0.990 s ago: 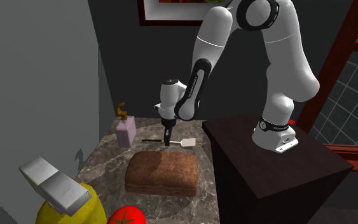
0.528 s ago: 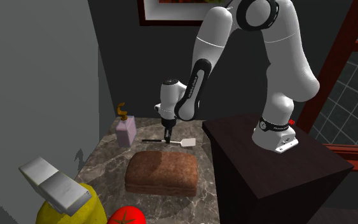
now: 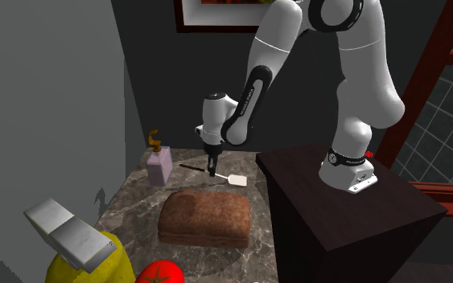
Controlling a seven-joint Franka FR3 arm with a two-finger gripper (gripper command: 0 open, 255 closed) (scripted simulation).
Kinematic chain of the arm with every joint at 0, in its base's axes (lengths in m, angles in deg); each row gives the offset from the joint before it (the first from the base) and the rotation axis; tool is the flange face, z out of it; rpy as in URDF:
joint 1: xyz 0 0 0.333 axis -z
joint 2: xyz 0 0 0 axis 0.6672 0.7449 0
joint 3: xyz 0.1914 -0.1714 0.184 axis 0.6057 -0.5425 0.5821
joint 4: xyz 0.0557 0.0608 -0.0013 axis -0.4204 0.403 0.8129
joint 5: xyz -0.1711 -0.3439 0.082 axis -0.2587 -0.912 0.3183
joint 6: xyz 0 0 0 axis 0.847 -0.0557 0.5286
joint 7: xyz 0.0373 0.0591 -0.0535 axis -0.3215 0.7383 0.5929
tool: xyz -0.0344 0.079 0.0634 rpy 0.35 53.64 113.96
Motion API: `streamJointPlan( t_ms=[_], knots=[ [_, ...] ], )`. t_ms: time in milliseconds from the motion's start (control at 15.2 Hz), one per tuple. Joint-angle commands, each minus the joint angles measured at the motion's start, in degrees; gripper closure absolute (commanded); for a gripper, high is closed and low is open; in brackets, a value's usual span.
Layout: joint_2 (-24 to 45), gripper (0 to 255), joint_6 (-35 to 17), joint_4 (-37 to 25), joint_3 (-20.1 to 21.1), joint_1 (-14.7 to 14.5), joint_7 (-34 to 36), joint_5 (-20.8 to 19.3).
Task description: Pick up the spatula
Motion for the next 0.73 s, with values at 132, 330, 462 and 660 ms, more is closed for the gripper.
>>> streamJointPlan(
  t_ms=[132, 330, 462, 660],
  knots=[
    [-3.28, 255, 2.68, 0.62, -0.66, -0.5, 0.46, -0.63],
    [-5.71, 255, 4.73, 0.99, -1.12, -0.84, 0.87, -1.17],
    [-7.29, 255, 6.13, 1.18, -1.4, -1.05, 1.16, -1.55],
    [-8.2, 255, 6.95, 1.26, -1.54, -1.15, 1.32, -1.78]
  ],
)
